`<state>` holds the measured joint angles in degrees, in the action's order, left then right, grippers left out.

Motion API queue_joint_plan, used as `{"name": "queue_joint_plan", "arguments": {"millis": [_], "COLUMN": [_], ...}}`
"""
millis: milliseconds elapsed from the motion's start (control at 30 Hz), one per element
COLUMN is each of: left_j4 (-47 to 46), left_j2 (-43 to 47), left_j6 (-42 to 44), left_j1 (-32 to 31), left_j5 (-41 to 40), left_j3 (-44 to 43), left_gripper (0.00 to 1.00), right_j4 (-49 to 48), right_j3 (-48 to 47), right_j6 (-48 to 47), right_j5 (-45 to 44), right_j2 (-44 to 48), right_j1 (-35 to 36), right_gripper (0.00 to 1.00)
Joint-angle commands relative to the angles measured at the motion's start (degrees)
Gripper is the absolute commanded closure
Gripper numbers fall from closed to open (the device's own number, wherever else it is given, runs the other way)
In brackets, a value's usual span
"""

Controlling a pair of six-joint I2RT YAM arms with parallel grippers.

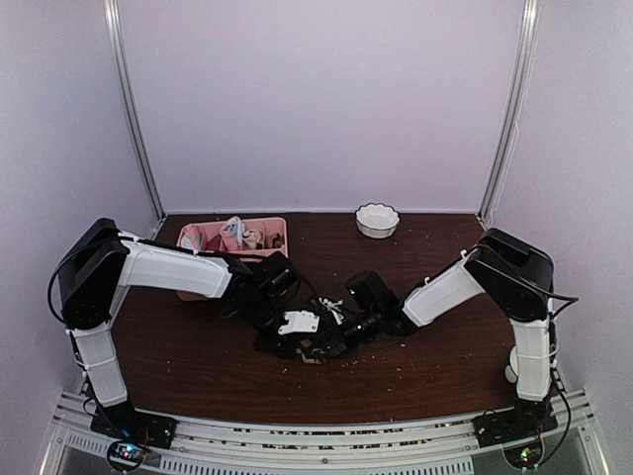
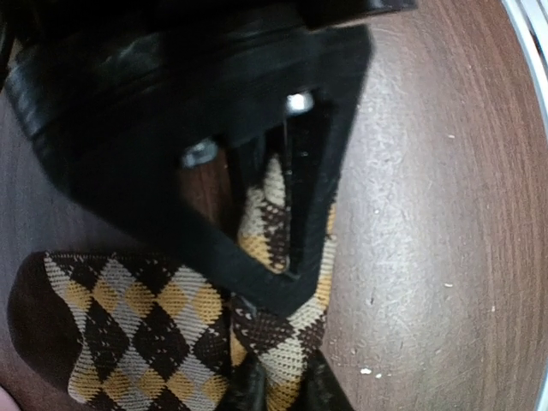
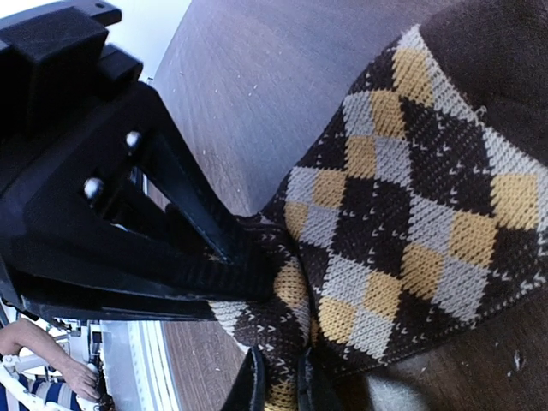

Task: Roll the socks
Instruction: Roll the sock at the center of the board.

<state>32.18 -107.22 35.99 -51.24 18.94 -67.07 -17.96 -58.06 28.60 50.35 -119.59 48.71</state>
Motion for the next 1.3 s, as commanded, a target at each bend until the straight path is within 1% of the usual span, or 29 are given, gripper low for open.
{"name": "queue_joint_plan", "arguments": {"millis": [0,33,67,100,233,367,467,533,600,667,733,833,1000,1067,1133,1267], "left_j4": [2.03,2.54,3.15,3.96,6.48,9.21,10.1,10.4,10.42,10.4,10.36,10.52,10.58,10.93,11.25,12.27], "left_j2": [-2.84,-3.09,-3.35,-3.73,-4.84,-6.04,-6.15,-6.21,-6.31,-6.45,-6.72,-6.9,-7.01,-6.89,-6.67,-5.8], "left_j6": [0.33,0.67,0.83,0.98,1.72,2.57,3.48,4.49,5.1,5.1,5.21,5.4,5.62,5.84,5.82,5.79], "left_j1": [0.47,0.71,1.28,1.77,2.11,2.03,1.54,0.83,-0.03,-0.31,-0.35,-0.35,-0.35,-0.35,-0.35,-0.35], "left_j5": [-0.67,-0.23,0.71,1.73,3.81,4.79,5.03,4.88,4.27,4.11,3.77,3.26,3.22,3.1,2.7,2.08], "left_j3": [-1.56,-1.57,-1.76,-2.02,-3.45,-4.97,-4.95,-4.63,-4.35,-4.38,-4.55,-4.74,-4.95,-5.27,-5.71,-6.71], "left_gripper": [0.91,0.94,0.95,0.97,0.97,0.97,0.97,0.97,0.96,0.96,0.97,0.97,0.98,0.99,1.0,1.0], "right_j4": [8.29,6.48,4.03,1.34,-4.71,-4.55,-3.71,-0.16,0.12,-0.69,-0.69,-2.81,-2.94,-1.83,0.8,1.53], "right_j3": [5.02,5.83,7.06,8.18,9.74,7.69,5.66,3.04,0.52,-1.57,-3.97,-5.53,-8.09,-8.09,-7.38,-1.14], "right_j6": [1.77,2.05,2.49,3.0,4.54,4.23,4.41,3.0,3.12,4.18,4.82,6.2,8.51,9.28,7.85,4.79], "right_j5": [-10.9,-10.7,-10.59,-10.29,-8.58,-5.63,-3.82,-4.3,-5.43,-6.34,-6.96,-6.69,-7.81,-10.82,-15.59,-24.6], "right_j2": [-4.08,-3.19,-2.01,-0.77,2.86,5.47,6.38,5.62,4.71,3.18,1.43,0.01,-4.74,-6.5,-6.79,-2.58], "right_j1": [-1.06,-1.32,-1.7,-2.29,-4.77,-6.56,-7.77,-7.6,-7.18,-6.56,-5.52,-4.0,-2.54,-2.71,-3.02,-4.49], "right_gripper": [0.8,0.73,0.68,0.66,0.68,0.68,0.63,0.69,0.82,0.94,1.0,1.0,1.0,1.0,1.0,1.0]}}
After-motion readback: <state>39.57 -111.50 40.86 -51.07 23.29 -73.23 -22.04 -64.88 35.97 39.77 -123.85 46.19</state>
